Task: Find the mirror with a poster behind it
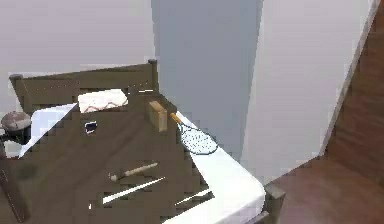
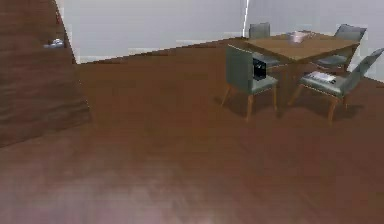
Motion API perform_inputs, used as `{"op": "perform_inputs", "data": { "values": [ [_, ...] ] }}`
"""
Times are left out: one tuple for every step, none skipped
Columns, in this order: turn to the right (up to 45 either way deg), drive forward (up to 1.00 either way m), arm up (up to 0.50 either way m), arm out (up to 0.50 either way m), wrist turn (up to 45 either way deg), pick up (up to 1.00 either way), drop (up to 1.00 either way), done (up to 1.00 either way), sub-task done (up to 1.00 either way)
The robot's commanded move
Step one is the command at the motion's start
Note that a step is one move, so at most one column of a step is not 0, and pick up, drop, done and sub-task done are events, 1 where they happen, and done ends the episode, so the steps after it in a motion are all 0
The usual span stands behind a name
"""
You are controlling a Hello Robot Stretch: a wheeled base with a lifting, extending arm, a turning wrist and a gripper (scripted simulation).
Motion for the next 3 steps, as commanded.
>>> {"op": "perform_inputs", "data": {
  "values": [
    [45.0,0.00,0.00,0.00,0.0,0.00,0.00,0.00,0.00],
    [45.0,0.00,0.00,0.00,0.0,0.00,0.00,0.00,0.00],
    [45.0,0.00,0.00,0.00,0.0,0.00,0.00,0.00,0.00]
  ]
}}
